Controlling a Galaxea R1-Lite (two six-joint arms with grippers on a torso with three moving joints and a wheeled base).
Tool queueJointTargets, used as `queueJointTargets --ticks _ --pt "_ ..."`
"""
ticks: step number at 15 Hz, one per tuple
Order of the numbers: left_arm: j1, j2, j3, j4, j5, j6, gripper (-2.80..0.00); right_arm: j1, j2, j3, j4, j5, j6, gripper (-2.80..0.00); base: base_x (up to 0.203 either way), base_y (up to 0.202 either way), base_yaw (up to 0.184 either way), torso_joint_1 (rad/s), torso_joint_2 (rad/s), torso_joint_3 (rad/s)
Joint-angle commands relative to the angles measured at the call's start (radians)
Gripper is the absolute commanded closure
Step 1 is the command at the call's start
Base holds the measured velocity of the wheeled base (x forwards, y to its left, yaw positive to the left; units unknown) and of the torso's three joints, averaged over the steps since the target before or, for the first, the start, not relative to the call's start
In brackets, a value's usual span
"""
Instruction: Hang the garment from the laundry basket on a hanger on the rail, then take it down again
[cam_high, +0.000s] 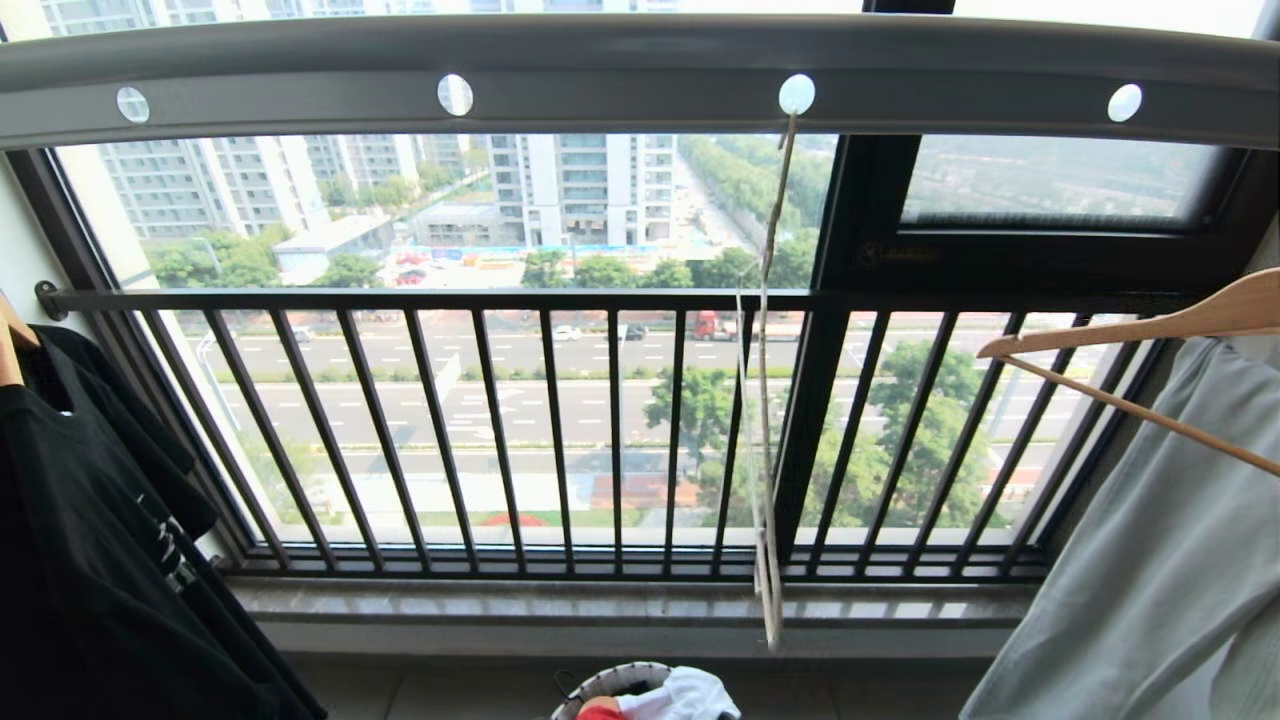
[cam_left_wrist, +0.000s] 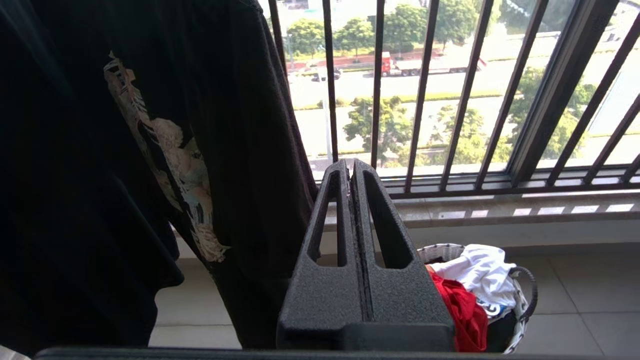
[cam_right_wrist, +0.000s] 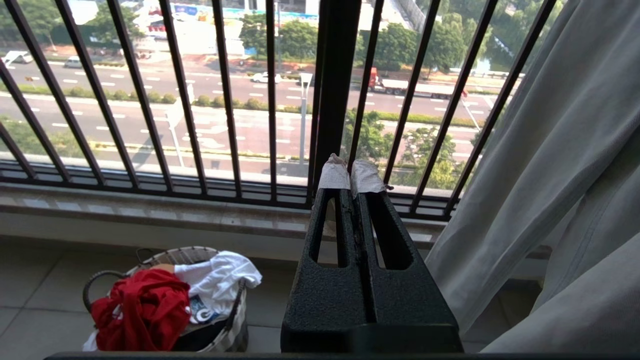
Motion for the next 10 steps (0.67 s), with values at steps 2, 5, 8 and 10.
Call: queueJointTargets --ticks 2,5,8,10 --pt "0.0 0.0 0.0 -0.001 0.013 -0.058 0.0 0.0 0.001 0.0 0.0 -0.001 0.004 0.0 0.0 0.0 0.0 0.0 0.0 0.0" --pt "0.0 0.0 0.0 -0.001 0.013 -0.059 0.0 0.0 0.001 0.0 0.0 -0.001 0.004 0.0 0.0 0.0 0.0 0.0 0.0 0.0" --pt "0.0 0.0 0.0 -0.001 0.013 -0.059 0.0 0.0 0.001 0.0 -0.002 -0.001 0.004 0.0 0.0 0.0 0.0 0.0 0.0 0.0" --pt "0.0 0.0 0.0 -0.001 0.013 -0.059 0.0 0.0 0.001 0.0 -0.001 -0.001 0.006 0.0 0.0 0.0 0.0 0.0 0.0 0.0"
